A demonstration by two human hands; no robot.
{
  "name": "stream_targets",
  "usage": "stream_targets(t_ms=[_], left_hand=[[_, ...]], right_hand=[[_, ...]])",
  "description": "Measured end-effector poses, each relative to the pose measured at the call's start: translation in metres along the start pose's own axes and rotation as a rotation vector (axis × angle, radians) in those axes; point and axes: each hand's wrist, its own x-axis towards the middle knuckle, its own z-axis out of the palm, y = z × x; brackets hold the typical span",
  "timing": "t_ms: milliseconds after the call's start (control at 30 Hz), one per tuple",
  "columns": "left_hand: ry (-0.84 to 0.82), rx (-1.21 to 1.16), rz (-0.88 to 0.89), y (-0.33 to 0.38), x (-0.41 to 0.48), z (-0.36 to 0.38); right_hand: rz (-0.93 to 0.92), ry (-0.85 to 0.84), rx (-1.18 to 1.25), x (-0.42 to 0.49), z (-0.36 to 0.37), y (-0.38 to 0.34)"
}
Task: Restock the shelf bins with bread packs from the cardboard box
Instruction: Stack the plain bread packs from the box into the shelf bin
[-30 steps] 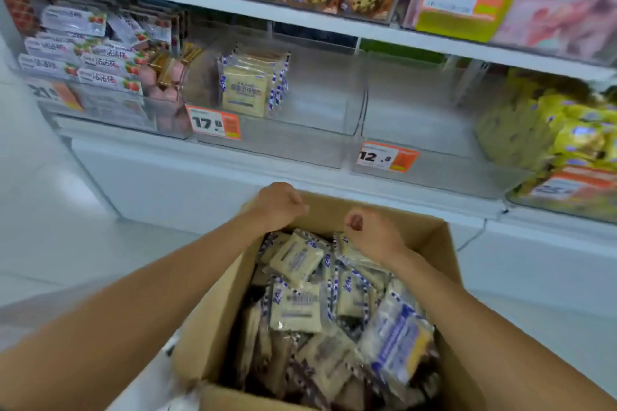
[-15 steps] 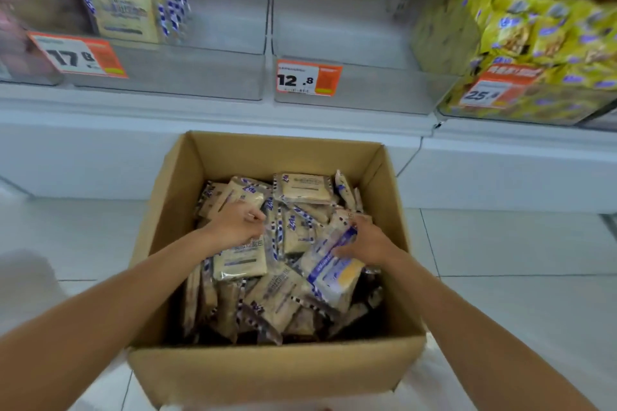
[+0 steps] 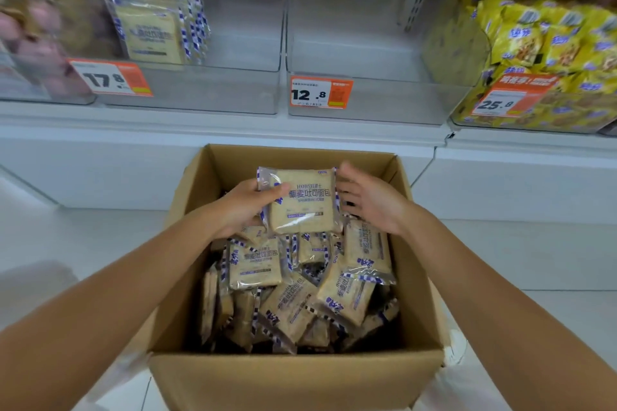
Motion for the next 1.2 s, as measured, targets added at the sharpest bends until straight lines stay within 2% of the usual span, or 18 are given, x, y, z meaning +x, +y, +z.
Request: stream_targets(t_ms=[100, 200, 267, 367, 467, 567, 600, 733, 800, 867, 933, 1000, 1100, 1200], left_hand=[[-0.055, -0.103, -0.029, -0.009, 0.001, -0.003], [0.047, -0.27, -0.021, -0.015, 0.003, -0.01], [0.169, -0.348, -0.015, -0.023, 0.005, -0.023], [0.311, -0.368, -0.027, -0.036, 0.008, -0.045], [0.318, -0.35, -0.029, -0.042, 0.006, -0.057], [0.298, -0.364, -0.013, -0.039, 0.001, -0.062], [0.3, -0.361, -0.015, -0.04, 0.001, -0.063], [0.331, -0.33, -0.095, -0.04, 0.005, -0.062], [0.224, -0.366, -0.143, -0.03, 0.004, -0.056], [0.091, -0.385, -0.142, -0.016, 0.001, -0.046], [0.086, -0.317, -0.101, -0.008, -0.001, -0.041], [0.12, -0.285, -0.06, -0.002, -0.006, -0.046], [0.037, -0.333, 0.003, 0.008, -0.021, -0.065], [-0.026, -0.319, 0.071, 0.027, -0.04, -0.085]], right_hand=[[-0.036, 0.003, -0.047, 0.007, 0.013, 0.004], [-0.088, 0.124, -0.144, 0.023, 0.01, 0.018], [-0.109, 0.243, -0.42, 0.036, 0.003, 0.028], [-0.086, 0.215, -0.787, 0.064, 0.006, 0.044], [-0.109, 0.13, -1.121, 0.088, 0.015, 0.063], [-0.253, 0.197, -1.349, 0.092, 0.017, 0.083], [-0.313, 0.259, -1.316, 0.09, 0.019, 0.088], [-0.549, 0.423, -0.804, 0.07, 0.039, 0.072], [-0.724, 0.397, -0.878, 0.058, 0.055, 0.052], [-0.864, 0.257, -1.087, 0.052, 0.071, 0.034], [-0.764, 0.097, -1.056, 0.047, 0.082, 0.017], [-0.533, 0.077, -0.786, 0.042, 0.087, -0.007], [-0.295, 0.09, -0.484, 0.038, 0.092, -0.044], [-0.192, -0.011, -0.232, 0.044, 0.112, -0.076]])
